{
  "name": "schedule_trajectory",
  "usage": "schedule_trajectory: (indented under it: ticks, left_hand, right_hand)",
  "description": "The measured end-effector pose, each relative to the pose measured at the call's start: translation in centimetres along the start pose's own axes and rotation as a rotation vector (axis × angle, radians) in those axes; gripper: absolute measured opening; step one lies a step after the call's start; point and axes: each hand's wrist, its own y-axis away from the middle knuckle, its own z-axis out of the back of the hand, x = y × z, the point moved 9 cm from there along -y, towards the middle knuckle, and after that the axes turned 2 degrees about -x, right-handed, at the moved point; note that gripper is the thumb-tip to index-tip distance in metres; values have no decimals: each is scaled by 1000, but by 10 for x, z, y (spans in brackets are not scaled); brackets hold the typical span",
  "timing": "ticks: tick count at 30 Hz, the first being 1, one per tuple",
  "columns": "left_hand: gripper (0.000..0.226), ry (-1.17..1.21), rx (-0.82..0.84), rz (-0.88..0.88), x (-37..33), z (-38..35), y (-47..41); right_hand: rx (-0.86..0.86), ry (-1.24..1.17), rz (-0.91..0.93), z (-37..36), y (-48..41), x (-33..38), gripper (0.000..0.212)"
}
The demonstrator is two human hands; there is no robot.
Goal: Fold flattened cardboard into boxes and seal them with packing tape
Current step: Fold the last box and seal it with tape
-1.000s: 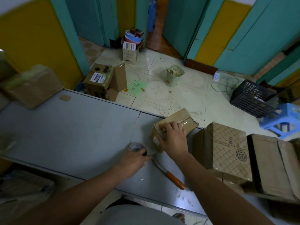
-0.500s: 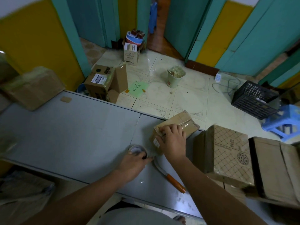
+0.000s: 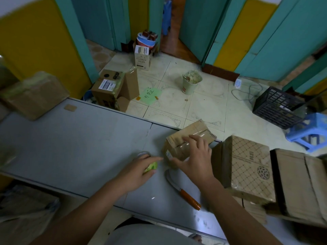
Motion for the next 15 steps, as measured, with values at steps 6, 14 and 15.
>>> schedule_trajectory:
  ticks: [6,14,15]
  left_hand:
    - [52,-78,-43,122,13,10,-40]
    - [55,-81,39,116,-5,-7,-63]
    - [54,-72,53,104,-10,-11,-60]
  right_hand:
    - [80,55,-10,-12,6,-8,68]
    - [328,-66,97,-4,11,-25,62]
    - [350,-65,95,-2,14,-29,64]
